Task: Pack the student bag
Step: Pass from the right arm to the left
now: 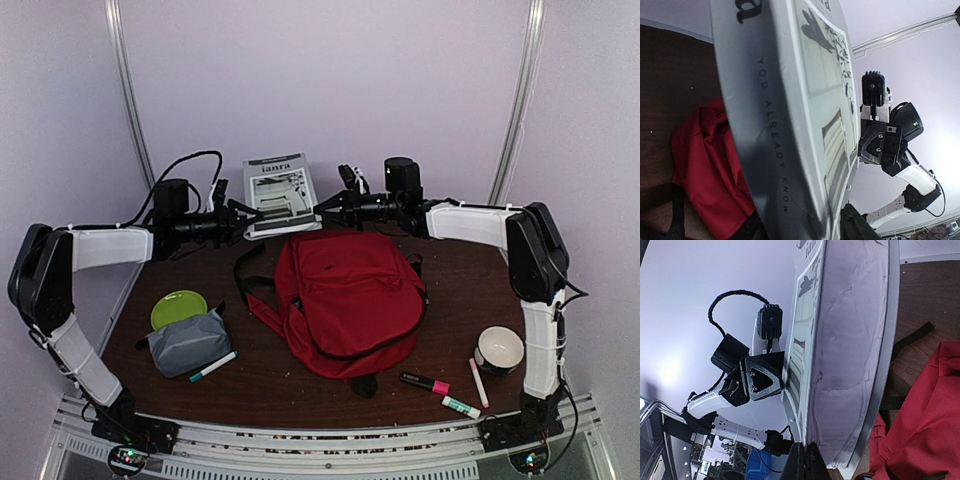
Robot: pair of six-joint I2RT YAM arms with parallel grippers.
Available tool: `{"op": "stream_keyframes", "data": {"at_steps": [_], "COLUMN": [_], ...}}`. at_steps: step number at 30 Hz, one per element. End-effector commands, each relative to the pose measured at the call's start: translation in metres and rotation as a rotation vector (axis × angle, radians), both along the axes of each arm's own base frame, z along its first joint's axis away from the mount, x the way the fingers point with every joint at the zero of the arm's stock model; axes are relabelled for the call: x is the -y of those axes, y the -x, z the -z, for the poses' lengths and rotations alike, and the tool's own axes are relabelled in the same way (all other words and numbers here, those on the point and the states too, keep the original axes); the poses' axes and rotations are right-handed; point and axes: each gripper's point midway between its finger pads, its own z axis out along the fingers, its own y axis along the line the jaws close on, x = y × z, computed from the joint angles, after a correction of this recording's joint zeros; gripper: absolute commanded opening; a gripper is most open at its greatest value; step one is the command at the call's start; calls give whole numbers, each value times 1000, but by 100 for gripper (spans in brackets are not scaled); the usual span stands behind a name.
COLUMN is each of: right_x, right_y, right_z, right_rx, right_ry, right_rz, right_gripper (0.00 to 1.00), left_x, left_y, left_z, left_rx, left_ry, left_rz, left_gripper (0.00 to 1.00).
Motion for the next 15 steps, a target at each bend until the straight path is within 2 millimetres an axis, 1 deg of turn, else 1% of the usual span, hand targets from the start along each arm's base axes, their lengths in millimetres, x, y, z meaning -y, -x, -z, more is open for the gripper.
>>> {"op": "stream_keyframes", "data": {"at_steps": [1,4,6,8,9,10,11,13,15], "right_x": [-4,-4,-3,-2,0,2,5,12,24], "right_y": [0,-1,-1,-1,-2,-3,-3,0,0], "right_z": [-15,-12,-9,-7,-7,-6,-6,-10,-13], "right_rx": [69,65,65,73,78,85,96,157,220], "right_ry": [-17,-11,-2,10,12,15,22,43,93], "right_rz": [-7,-6,-1,3,4,7,4,-13,7], "right_gripper": [0,0,0,0,3,10,15,22,38], "left_x": [16,16,16,16,16,16,15,13,10], "left_y": [7,5,5,6,7,8,9,11,14], "left_z": [-27,-23,-21,-22,-23,-26,-28,-28,-32], "left_rx": [78,67,58,61,63,69,74,80,98], "left_ry": [66,61,61,66,68,67,61,14,-38], "left_rz": [78,74,74,81,84,84,84,83,83], "left_gripper": [47,34,33,29,27,27,26,25,24]}}
